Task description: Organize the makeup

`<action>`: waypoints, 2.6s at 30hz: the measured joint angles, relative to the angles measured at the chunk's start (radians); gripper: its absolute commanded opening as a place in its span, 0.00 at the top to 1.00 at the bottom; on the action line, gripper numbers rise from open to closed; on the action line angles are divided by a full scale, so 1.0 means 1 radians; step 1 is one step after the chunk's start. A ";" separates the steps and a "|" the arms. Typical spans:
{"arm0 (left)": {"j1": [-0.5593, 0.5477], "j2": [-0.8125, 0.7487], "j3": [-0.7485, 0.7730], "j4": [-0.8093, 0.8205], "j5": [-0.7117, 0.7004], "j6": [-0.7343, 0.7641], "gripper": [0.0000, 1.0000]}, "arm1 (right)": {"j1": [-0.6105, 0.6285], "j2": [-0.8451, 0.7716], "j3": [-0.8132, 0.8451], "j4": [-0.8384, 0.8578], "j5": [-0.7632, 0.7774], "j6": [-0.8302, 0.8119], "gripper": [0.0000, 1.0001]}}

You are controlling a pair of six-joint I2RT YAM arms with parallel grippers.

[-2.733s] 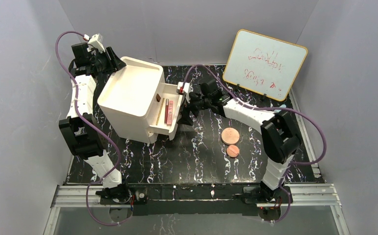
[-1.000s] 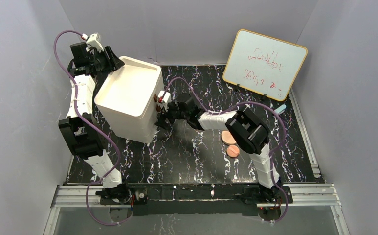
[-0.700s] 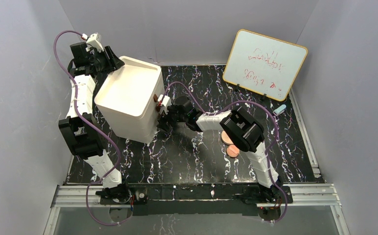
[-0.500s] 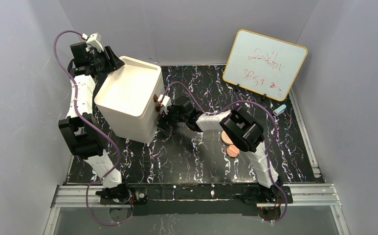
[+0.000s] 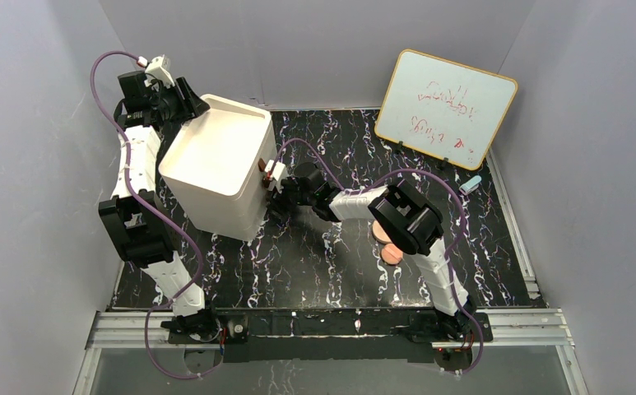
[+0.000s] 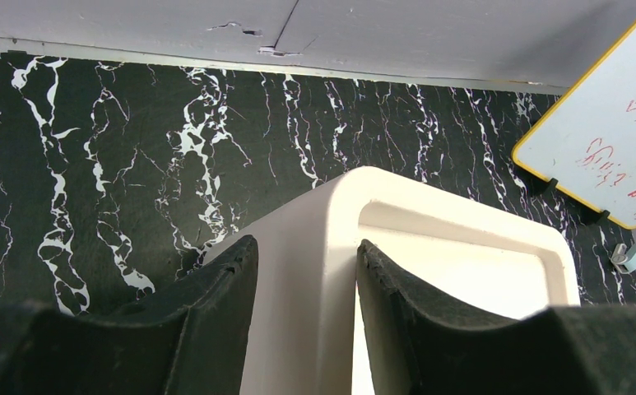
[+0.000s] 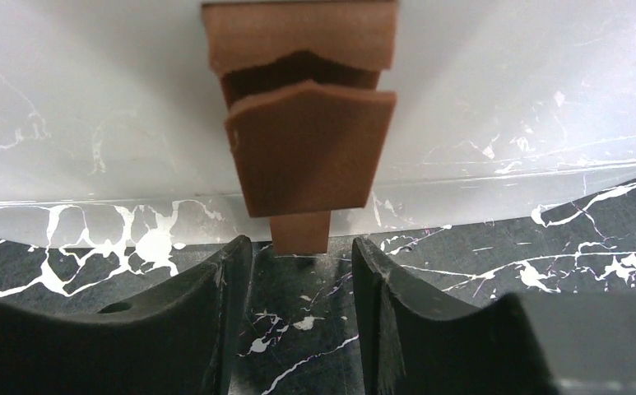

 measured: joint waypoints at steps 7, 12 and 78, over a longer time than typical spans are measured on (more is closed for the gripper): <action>0.000 0.000 0.000 0.000 0.001 0.000 0.55 | -0.003 0.000 0.000 0.000 0.004 -0.016 0.47; 0.000 0.000 0.000 0.000 0.001 0.000 0.55 | -0.009 0.000 0.000 0.000 0.007 -0.028 0.47; -0.010 0.002 0.000 -0.020 0.014 -0.001 0.55 | -0.179 -0.226 -0.164 -0.180 -0.123 -0.040 0.99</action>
